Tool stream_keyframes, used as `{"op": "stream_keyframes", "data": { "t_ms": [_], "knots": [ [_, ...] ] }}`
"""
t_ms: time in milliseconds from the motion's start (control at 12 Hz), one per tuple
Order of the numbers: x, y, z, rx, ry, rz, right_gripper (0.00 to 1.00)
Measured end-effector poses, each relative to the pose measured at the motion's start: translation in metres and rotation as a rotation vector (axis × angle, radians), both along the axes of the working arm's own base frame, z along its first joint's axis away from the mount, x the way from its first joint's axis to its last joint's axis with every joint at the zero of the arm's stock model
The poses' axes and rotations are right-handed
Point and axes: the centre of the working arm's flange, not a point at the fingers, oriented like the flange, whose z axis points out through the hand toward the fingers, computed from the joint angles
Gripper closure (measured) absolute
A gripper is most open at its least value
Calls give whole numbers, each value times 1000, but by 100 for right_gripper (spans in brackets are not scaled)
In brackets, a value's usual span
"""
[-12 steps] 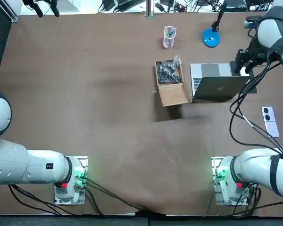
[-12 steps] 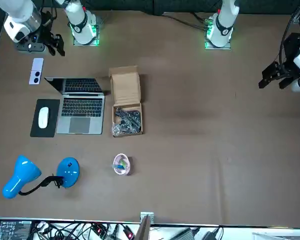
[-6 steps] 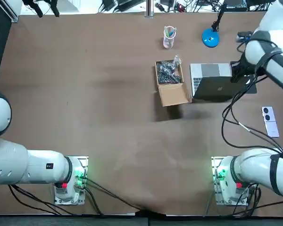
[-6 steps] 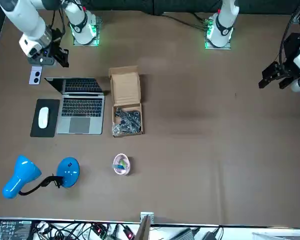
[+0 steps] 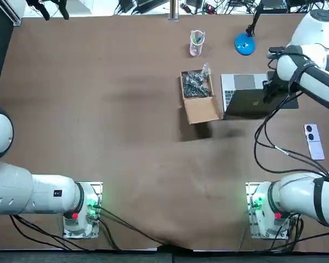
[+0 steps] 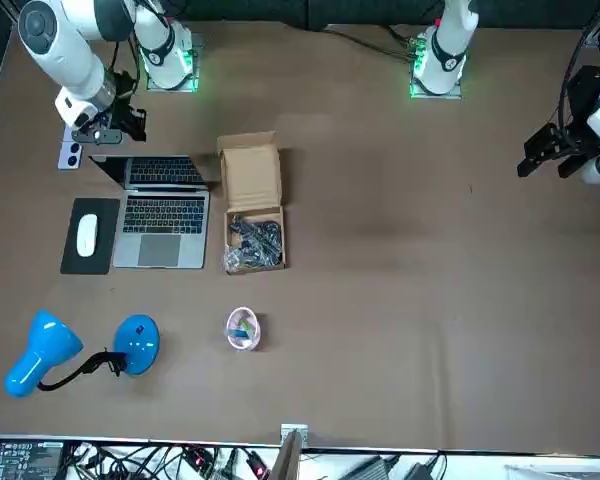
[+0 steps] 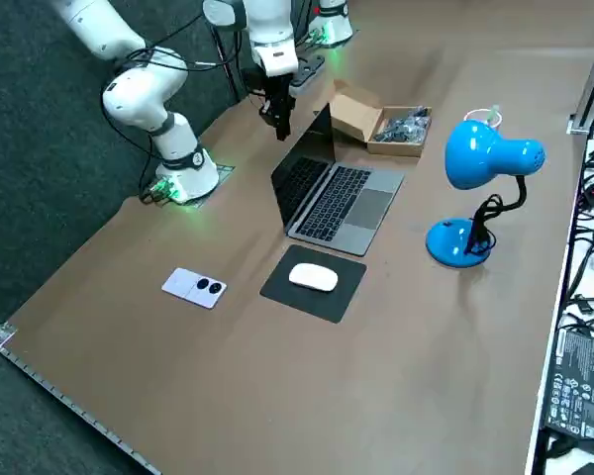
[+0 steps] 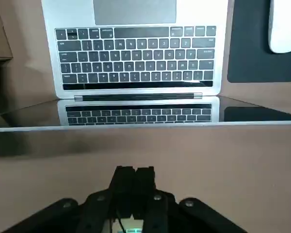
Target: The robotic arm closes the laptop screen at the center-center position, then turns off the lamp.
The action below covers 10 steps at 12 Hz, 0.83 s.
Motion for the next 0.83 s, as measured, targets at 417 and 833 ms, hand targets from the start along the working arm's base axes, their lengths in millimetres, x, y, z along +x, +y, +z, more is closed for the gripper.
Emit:
{"op": "stream_keyframes", "data": {
  "t_ms": [417,833],
  "knots": [
    [6,1,-13,2,3,1,98],
    [23,2,-23,10,-73,-10,98]
  ]
}}
